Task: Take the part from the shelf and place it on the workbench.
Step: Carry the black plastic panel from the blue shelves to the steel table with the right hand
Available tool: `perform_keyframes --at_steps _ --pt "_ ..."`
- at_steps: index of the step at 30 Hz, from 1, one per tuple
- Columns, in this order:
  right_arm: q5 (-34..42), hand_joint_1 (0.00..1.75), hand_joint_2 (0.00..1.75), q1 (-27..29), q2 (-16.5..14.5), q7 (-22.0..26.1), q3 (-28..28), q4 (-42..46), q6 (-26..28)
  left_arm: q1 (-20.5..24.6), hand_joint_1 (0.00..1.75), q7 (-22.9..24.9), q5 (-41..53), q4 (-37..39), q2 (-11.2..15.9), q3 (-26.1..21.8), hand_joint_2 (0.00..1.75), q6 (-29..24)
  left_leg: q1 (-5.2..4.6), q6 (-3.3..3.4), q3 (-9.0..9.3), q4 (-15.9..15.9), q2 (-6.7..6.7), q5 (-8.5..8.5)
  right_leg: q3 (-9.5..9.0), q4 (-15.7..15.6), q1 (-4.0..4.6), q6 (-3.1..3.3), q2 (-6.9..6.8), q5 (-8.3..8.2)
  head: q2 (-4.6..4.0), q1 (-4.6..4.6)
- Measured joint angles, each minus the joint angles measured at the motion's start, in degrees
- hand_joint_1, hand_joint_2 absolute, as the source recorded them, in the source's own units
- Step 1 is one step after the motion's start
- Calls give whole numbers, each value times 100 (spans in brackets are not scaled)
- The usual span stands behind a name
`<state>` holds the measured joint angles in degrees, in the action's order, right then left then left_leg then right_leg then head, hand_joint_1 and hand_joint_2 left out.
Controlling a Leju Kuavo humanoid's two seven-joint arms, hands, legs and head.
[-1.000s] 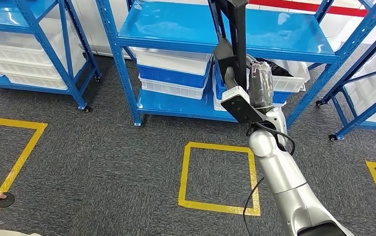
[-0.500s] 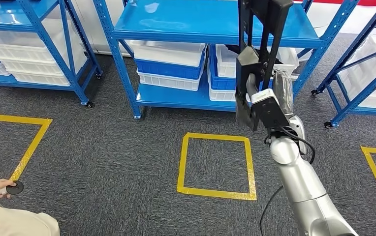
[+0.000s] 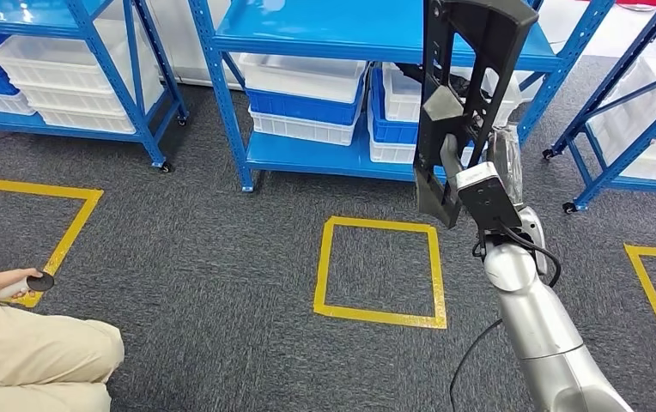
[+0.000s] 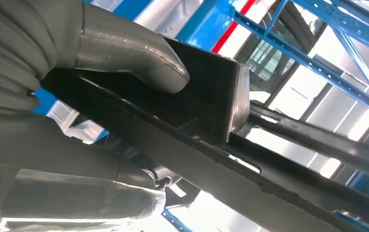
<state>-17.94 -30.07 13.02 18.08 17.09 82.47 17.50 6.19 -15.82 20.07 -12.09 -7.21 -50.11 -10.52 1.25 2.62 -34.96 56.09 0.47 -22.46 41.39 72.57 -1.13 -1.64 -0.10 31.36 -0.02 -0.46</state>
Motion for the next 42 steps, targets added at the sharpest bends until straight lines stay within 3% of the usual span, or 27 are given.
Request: perform_keyframes --at_steps 1,2,4,5,6,7,8,10,11,12,14,15,16,17,20,22,26,33,42 --pt "20 175 175 -1 -3 8 1 -2 1 -15 0 -25 -11 1 0 -4 175 1 21 -36 -101 2 4 69 -27 187 -37 -90 0 -36 0 -1" --pt "36 175 175 -4 -8 15 2 -3 3 -29 0 -48 -19 1 -1 -9 175 2 52 -83 -198 8 8 137 -144 179 -79 -201 -1 -168 0 -1" --pt "58 175 175 -22 -20 21 3 -3 8 -45 0 -86 -30 -2 9 -26 175 1 111 -195 -376 43 15 265 -649 -393 -175 -386 -2 -380 0 10" --pt "64 175 175 -38 -31 22 6 -2 11 -47 0 -96 -34 -6 17 -33 175 4 122 -257 -449 74 14 318 -968 -823 -171 -401 9 -326 0 29" --pt "68 175 175 -53 -41 22 9 -1 15 -50 0 -105 -38 -10 26 -40 175 8 114 -310 -498 106 9 370 -1189 -1169 -167 -364 18 -212 0 39" --pt "72 175 175 -62 -54 22 13 0 19 -55 0 -110 -50 -14 35 -43 175 10 99 -342 -527 126 2 422 -1329 -1391 -156 -305 28 -90 0 35" --pt "76 175 175 -65 -68 22 16 1 22 -63 0 -113 -68 -13 34 -48 175 12 101 -367 -537 120 -2 479 -1348 -1464 -131 -232 34 -31 0 24" --pt "82 175 175 -67 -92 22 19 2 25 -86 0 -114 -110 -11 34 -64 175 16 145 -396 -570 133 1 479 -1270 -1425 -158 -97 23 -76 0 -13" --pt "85 175 175 -74 -102 22 19 2 26 -97 0 -114 -122 -10 33 -74 175 19 164 -406 -628 258 5 342 -1229 -1415 -148 -18 16 -118 0 -15" --pt "87 175 175 -82 -110 22 20 3 27 -104 0 -115 -128 -9 33 -81 175 20 171 -408 -729 516 4 114 -1199 -1415 -134 62 10 -168 0 -22" --pt "95 175 175 -84 -132 22 20 4 30 -110 0 -118 -134 -9 36 -95 175 21 147 -392 -1014 1360 -5 -418 -1101 -1410 -66 180 5 -260 0 -33" --pt "102 175 175 -79 -144 22 21 4 31 -113 0 -122 -141 -9 37 -109 175 23 130 -379 -1115 1729 -9 -580 -1049 -1407 -26 212 5 -301 0 -37" --pt "114 175 175 -73 -154 22 23 4 32 -116 0 -128 -156 -9 38 -127 175 26 113 -353 -1126 1927 -10 -639 -1002 -1406 13 232 7 -335 0 -38" --pt "127 175 175 -70 -160 22 26 4 32 -119 0 -134 -172 -9 38 -145 175 30 89 -309 -1015 1878 -12 -602 -969 -1405 48 241 9 -365 0 -38" --pt "158 175 175 -80 -168 22 27 11 31 -120 0 -161 -196 -10 43 -175 175 46 -19 -69 -219 812 -43 -364 -921 -1406 127 230 13 -416 0 -26" --pt "162 175 175 -93 -174 22 26 22 31 -125 0 -176 -191 -11 50 -178 175 62 -92 21 62 378 -39 -335 -905 -1398 132 197 1 -432 0 -16" --pt "162 175 175 -97 -187 22 23 37 32 -136 0 -185 -189 -11 44 -179 175 69 -137 -175 59 260 -24 -290 -844 -1386 132 196 -16 -460 0 -43" --pt "162 175 175 -99 -187 22 22 48 31 -139 0 -186 -189 -11 30 -180 175 71 -174 -111 14 262 -24 -246 -803 -1395 111 119 -17 -516 0 -42" --pt "168 175 175 -80 -170 20 5 79 34 -139 0 -185 -152 -11 26 -178 175 71 -178 -79 -19 265 -24 -218 -767 -1396 95 132 -17 -553 0 -43"
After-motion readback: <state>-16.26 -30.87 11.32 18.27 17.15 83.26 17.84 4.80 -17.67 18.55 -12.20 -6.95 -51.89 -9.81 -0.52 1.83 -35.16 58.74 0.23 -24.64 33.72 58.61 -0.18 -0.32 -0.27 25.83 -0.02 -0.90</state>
